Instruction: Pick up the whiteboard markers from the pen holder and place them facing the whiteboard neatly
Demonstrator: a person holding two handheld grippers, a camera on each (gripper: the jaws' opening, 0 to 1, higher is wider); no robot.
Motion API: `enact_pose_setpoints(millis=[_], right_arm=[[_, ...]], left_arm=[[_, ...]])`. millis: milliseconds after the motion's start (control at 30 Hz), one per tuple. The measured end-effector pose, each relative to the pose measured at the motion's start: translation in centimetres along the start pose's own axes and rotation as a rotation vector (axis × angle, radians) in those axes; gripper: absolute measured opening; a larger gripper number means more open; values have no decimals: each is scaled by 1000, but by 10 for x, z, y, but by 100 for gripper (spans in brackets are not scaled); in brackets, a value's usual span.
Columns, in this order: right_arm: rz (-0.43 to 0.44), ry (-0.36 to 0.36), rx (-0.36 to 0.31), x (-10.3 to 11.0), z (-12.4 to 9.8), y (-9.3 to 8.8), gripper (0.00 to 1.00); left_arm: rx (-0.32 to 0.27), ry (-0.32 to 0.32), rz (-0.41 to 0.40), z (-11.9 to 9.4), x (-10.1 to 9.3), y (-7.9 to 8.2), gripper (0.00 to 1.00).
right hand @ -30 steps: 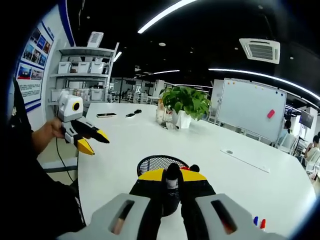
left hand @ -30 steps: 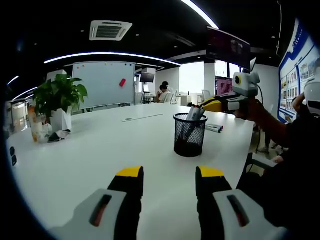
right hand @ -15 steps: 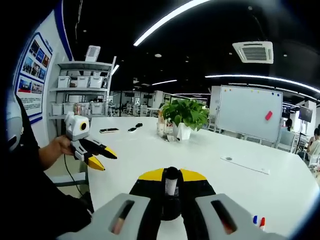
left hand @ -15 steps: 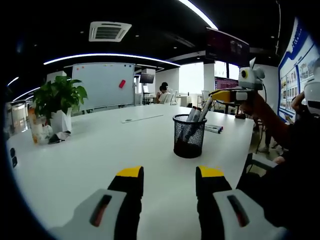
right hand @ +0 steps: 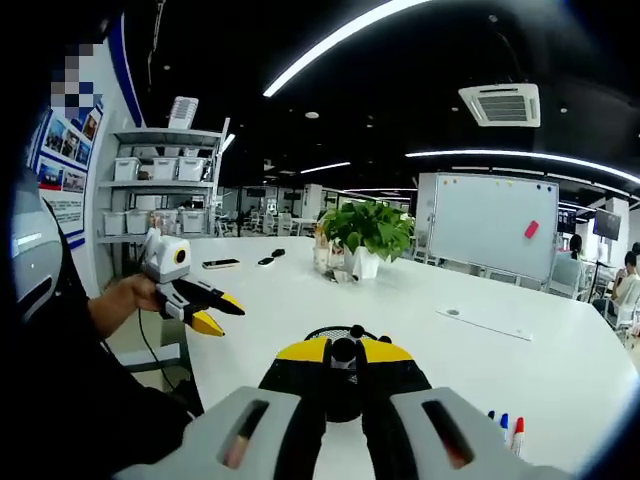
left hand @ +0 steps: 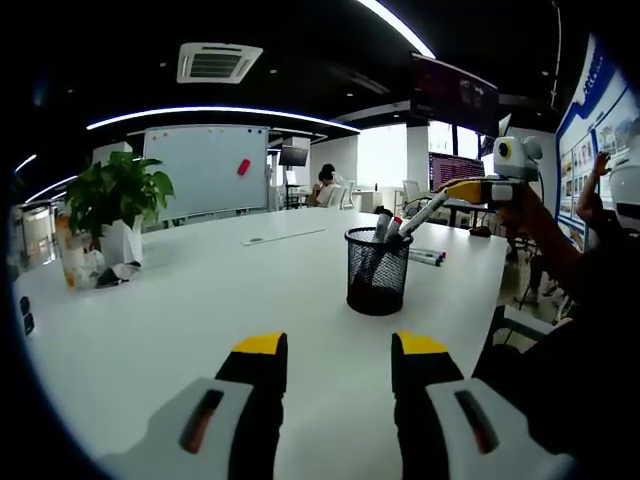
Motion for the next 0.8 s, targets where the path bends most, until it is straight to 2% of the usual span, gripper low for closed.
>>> enact_pose_setpoints(millis=[333,467,667,800], right_arm=[[-20,-20,81,10,3,-22,13],[-10,-19,89,10,5,-26,13],[9,-30,56,10,4,-23,13],[16,-46,9,10,1,-17,13]], left_arm=[[-4,4,2,-1,-1,0,43],[0,3,-1,-1,0,0,43],[-2,7,0,-2,1,0,43],[-2,10,-2,-3,2,0,43]])
Point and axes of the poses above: the point that each gripper's makers call its tool centre point, and the gripper's own axes: z roughly forward along the fingers, x roughly to its left, y roughly out of its top, the point moved 10 cm from there along -z, roughly backward along the fingers, and after that the axes turned 8 degrees about x, right-handed, at the moved point
